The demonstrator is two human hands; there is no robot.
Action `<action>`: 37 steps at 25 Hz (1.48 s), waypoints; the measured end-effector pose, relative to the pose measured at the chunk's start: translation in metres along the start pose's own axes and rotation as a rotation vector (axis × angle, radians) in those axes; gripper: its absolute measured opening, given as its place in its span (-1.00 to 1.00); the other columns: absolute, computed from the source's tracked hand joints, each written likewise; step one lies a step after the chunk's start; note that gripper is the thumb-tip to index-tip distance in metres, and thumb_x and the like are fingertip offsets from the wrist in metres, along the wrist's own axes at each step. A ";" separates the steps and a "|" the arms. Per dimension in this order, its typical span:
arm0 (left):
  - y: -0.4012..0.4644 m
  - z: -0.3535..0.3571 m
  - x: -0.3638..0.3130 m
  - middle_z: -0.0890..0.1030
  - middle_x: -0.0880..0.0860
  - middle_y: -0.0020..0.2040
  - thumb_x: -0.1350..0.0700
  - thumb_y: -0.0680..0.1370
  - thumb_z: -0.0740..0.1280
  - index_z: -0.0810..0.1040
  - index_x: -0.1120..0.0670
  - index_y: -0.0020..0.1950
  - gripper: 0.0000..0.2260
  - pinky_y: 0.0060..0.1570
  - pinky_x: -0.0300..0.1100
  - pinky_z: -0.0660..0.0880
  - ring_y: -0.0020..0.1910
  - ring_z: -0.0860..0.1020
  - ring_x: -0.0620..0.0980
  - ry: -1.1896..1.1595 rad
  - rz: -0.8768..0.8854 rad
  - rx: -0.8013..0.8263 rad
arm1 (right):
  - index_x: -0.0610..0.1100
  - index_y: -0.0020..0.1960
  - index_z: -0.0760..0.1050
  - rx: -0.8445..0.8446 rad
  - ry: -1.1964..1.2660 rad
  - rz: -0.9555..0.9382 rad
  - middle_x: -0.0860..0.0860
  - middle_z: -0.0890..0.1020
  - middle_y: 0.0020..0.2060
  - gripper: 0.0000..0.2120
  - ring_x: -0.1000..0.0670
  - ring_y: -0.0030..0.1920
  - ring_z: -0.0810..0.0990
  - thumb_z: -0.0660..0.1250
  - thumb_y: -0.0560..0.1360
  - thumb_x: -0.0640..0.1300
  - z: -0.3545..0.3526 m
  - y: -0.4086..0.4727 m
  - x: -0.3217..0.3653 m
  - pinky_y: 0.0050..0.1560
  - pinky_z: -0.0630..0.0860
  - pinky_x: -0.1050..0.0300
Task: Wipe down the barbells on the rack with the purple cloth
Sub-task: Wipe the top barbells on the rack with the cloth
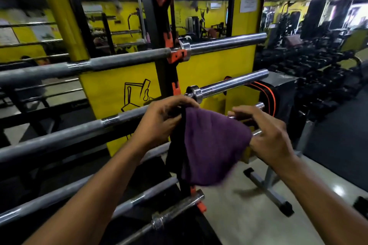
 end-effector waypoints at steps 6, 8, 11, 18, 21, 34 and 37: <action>0.008 0.004 0.008 0.61 -0.02 0.12 0.22 0.70 0.15 0.54 0.08 0.18 -0.80 -0.12 -0.24 0.47 0.01 0.57 -0.09 -0.277 -0.150 0.026 | -0.01 0.06 0.60 0.119 0.149 0.317 0.15 0.69 -0.07 -0.67 0.15 -0.02 0.66 0.44 0.46 -0.41 0.026 0.011 -0.038 0.02 0.60 0.16; 0.003 0.003 0.026 0.63 0.02 0.04 0.15 0.70 0.16 0.55 -0.01 0.14 -0.82 -0.29 -0.17 0.37 -0.13 0.53 -0.02 -0.463 -0.328 -0.038 | -0.01 0.01 0.59 0.012 0.393 0.499 0.07 0.68 -0.07 -0.66 0.07 -0.04 0.66 0.31 0.54 -0.45 0.024 0.017 -0.044 -0.04 0.60 0.15; 0.000 0.004 0.039 0.65 0.04 0.00 0.09 0.69 0.14 0.57 -0.03 0.13 -0.79 -0.26 -0.17 0.42 -0.14 0.54 -0.02 -0.529 -0.403 -0.113 | -0.01 0.10 0.55 -0.007 0.594 0.722 0.01 0.69 -0.02 -0.82 0.00 -0.05 0.65 0.19 0.69 -0.20 0.042 0.016 -0.035 -0.14 0.61 0.11; 0.019 -0.005 0.043 0.69 0.01 -0.02 0.08 0.69 0.14 0.62 -0.05 0.10 -0.75 -0.15 -0.18 0.53 -0.14 0.59 -0.05 -0.598 -0.445 -0.355 | 0.08 0.41 0.42 0.233 0.877 0.869 0.14 0.66 0.21 -0.63 0.12 0.21 0.64 0.29 0.62 0.08 0.098 0.006 -0.020 0.12 0.60 0.17; 0.040 -0.024 0.034 0.67 0.05 0.02 0.14 0.66 0.13 0.59 -0.05 0.10 -0.76 -0.25 -0.22 0.49 -0.16 0.56 -0.07 -0.366 -0.411 -0.336 | 0.01 0.30 0.49 0.035 0.756 0.797 0.07 0.69 0.16 -0.75 0.08 0.14 0.67 0.29 0.65 -0.15 0.087 0.037 -0.032 0.08 0.60 0.20; 0.208 -0.204 -0.069 0.05 -0.04 0.63 -0.16 0.65 -0.02 -0.02 -0.04 0.63 -0.44 0.55 0.07 0.10 0.59 0.06 -0.03 1.365 0.331 0.047 | 0.04 0.14 0.49 -0.583 0.323 0.428 0.00 0.63 0.02 -0.71 -0.08 0.05 0.63 0.32 0.51 0.16 -0.012 0.315 -0.062 0.06 0.61 -0.09; 0.230 -0.243 -0.075 0.01 -0.09 0.63 -0.17 0.66 0.11 -0.09 -0.11 0.63 -0.39 0.48 -0.10 0.10 0.57 0.10 -0.04 1.395 0.204 0.092 | -0.05 0.42 0.37 -0.458 -0.068 0.315 -0.08 0.43 0.30 -0.50 -0.13 0.30 0.40 0.21 0.58 0.19 0.006 0.390 -0.065 0.24 0.37 -0.01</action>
Point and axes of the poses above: each hand's wrist, its own y-axis towards the middle knuckle, its own z-axis out of the palm, x = y × z, the point moved 8 cm from there along y, towards the middle knuckle
